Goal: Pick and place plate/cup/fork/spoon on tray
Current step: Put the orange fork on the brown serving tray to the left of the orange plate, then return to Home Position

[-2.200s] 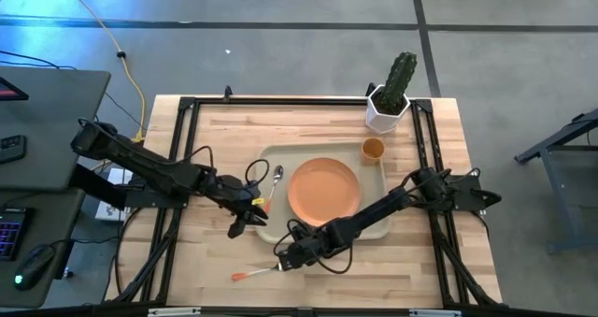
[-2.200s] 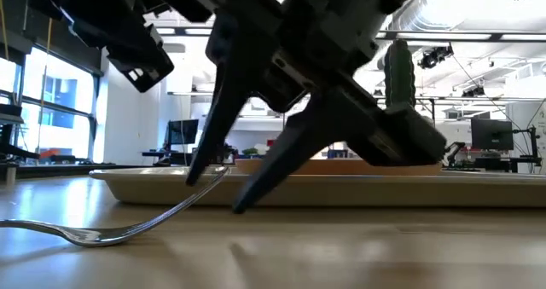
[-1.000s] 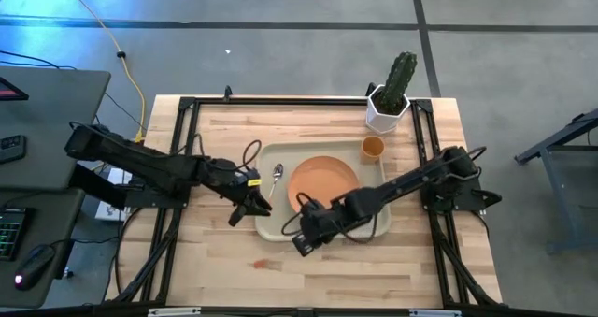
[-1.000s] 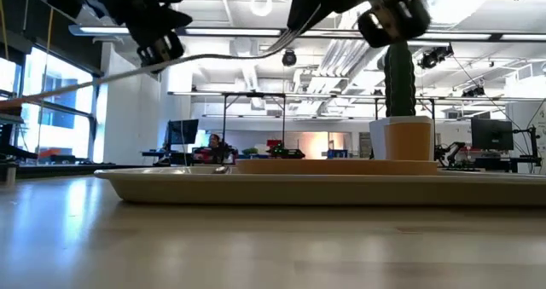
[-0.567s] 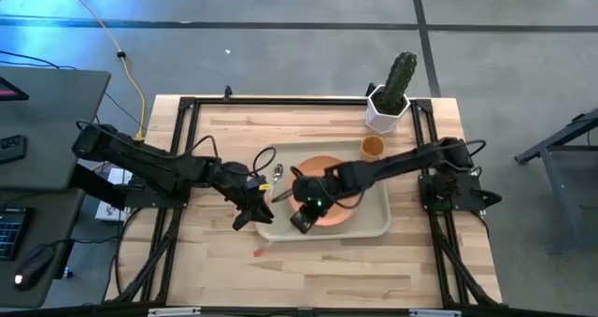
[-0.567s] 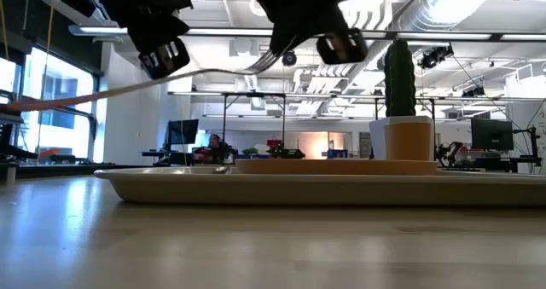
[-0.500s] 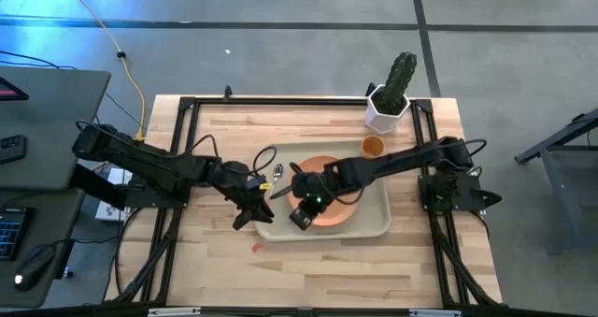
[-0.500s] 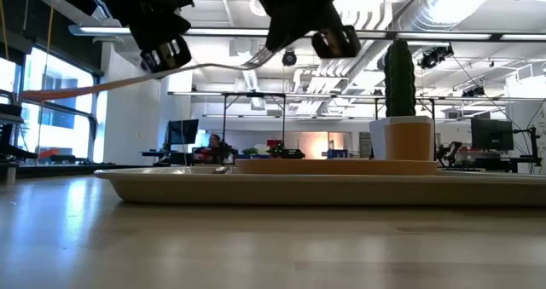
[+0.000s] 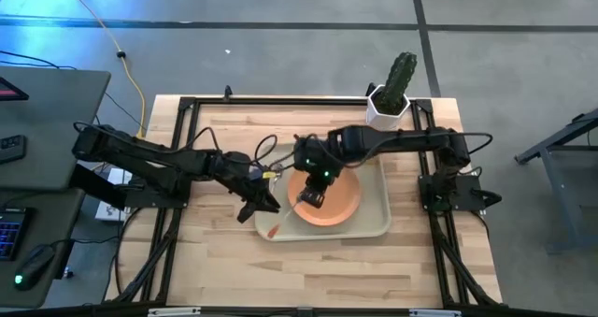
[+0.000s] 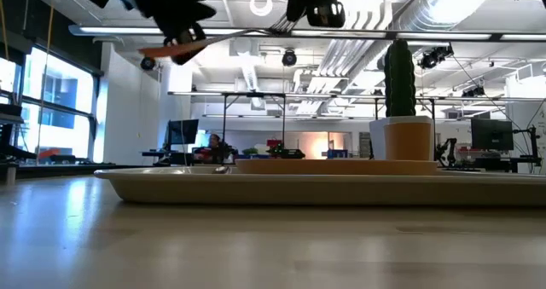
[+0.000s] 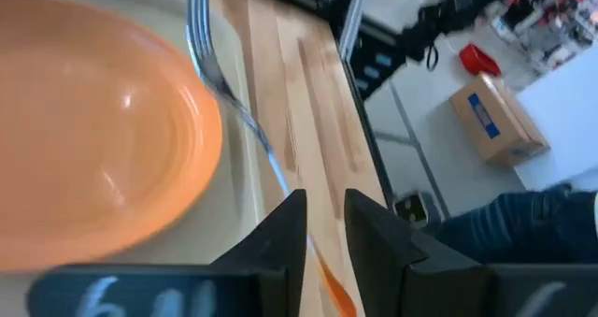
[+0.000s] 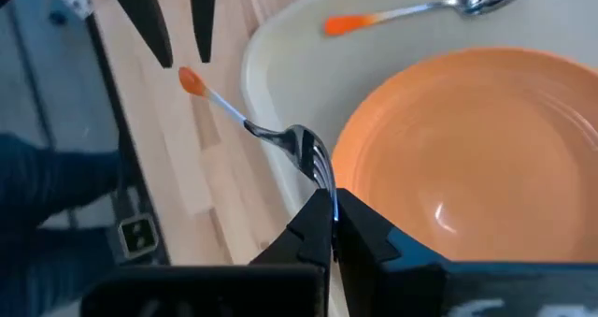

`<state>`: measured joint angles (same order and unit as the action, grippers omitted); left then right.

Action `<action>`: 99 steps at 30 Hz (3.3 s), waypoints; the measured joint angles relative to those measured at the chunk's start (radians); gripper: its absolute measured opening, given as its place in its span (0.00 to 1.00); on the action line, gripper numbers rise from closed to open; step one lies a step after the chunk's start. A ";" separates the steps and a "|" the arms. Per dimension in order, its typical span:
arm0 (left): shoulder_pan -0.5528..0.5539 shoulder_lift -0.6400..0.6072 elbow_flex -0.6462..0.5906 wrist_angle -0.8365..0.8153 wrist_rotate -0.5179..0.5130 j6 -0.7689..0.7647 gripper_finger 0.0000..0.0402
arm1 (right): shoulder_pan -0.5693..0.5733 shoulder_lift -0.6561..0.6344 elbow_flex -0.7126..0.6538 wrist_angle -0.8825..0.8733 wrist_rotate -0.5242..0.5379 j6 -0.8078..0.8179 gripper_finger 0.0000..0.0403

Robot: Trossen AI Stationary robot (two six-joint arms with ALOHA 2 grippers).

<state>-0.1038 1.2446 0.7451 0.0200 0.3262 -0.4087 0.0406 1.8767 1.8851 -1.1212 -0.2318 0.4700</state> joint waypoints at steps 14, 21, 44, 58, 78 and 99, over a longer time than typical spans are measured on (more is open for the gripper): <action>0.080 0.095 0.066 0.044 -0.068 -0.176 0.06 | -0.120 0.000 -0.001 -0.085 -0.121 -0.301 0.00; 0.079 0.209 0.069 0.213 -0.065 -0.293 0.17 | -0.150 0.000 0.036 -0.110 -0.128 -0.407 0.00; 0.079 0.223 0.013 -0.007 -0.350 -0.585 0.01 | -0.164 -0.001 0.044 -0.071 0.308 -0.122 0.20; 0.238 0.296 -0.159 0.205 -0.287 -0.665 0.00 | -0.076 -0.001 0.044 -0.011 0.379 0.014 0.31; 0.249 0.361 -0.159 0.268 -0.259 -0.702 0.13 | 0.098 -0.001 -0.052 -0.115 0.589 0.240 0.31; 0.201 -0.357 -0.158 0.460 -0.333 0.026 0.10 | 0.175 -0.734 -0.924 1.018 0.432 0.060 0.26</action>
<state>0.0973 0.8872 0.5875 0.4798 -0.0065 -0.3830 0.2158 1.1428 0.9615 -0.1036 0.2002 0.5301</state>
